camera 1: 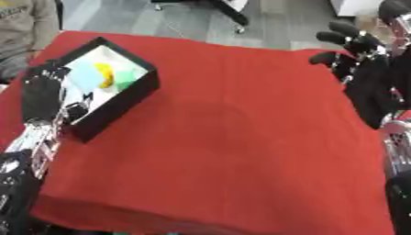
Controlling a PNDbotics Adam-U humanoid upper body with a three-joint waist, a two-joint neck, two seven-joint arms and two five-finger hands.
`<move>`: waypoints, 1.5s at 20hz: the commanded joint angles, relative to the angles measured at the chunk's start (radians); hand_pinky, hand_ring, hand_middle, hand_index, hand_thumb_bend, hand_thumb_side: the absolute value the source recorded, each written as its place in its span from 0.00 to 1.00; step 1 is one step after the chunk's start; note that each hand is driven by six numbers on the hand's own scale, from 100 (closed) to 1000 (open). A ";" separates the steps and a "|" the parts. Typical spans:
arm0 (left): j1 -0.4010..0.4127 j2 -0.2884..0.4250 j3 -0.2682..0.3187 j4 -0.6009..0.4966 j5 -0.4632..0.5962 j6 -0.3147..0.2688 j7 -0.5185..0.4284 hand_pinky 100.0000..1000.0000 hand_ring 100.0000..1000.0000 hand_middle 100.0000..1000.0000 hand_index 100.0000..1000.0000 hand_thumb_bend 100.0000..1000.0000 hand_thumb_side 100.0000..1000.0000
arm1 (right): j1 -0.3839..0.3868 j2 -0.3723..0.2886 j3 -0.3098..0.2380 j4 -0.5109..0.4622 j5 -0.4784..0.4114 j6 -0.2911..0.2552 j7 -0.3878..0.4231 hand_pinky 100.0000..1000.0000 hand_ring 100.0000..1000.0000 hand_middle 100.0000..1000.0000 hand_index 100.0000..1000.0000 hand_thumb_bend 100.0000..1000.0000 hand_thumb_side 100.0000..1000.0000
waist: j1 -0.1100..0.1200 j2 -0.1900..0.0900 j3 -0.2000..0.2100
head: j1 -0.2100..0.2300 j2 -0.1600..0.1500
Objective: Pick up the objects with one hand, pass them to the other hand, and then place them into the box on the other side of the table.
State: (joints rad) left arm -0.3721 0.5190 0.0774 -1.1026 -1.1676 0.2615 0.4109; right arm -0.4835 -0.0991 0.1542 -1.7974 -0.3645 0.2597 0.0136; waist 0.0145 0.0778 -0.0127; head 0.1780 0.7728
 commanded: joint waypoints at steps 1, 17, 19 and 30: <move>-0.009 0.043 0.037 -0.026 -0.028 0.019 -0.051 0.92 0.83 0.87 0.99 1.00 1.00 | -0.009 -0.016 -0.007 -0.006 0.007 -0.001 0.004 1.00 0.56 0.72 0.80 0.19 1.00 | -0.001 -0.012 0.002 | -0.006 -0.003; -0.137 -0.120 0.109 -0.432 0.161 -0.092 -0.059 0.67 0.67 0.68 0.81 0.50 0.86 | 0.032 -0.020 -0.065 -0.023 0.077 -0.086 0.045 1.00 0.53 0.69 0.77 0.00 1.00 | -0.016 -0.018 0.000 | -0.052 -0.003; -0.137 -0.175 0.059 -0.487 0.195 -0.126 -0.025 0.67 0.68 0.69 0.81 0.49 0.88 | 0.048 -0.026 -0.092 -0.049 0.110 -0.119 0.076 1.00 0.52 0.68 0.77 0.00 1.00 | -0.022 -0.015 -0.007 | -0.077 -0.003; 0.039 -0.446 -0.228 -0.775 0.372 -0.303 0.091 0.66 0.66 0.67 0.80 0.48 0.96 | 0.167 -0.010 -0.271 -0.163 0.287 -0.296 0.185 1.00 0.52 0.68 0.78 0.00 1.00 | -0.037 0.004 -0.035 | -0.229 -0.003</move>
State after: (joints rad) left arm -0.3263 0.0941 -0.1214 -1.8294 -0.8165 -0.0209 0.4984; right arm -0.3095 -0.1037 -0.0987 -1.9288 -0.0993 -0.0147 0.1971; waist -0.0223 0.0893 -0.0469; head -0.0345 0.7728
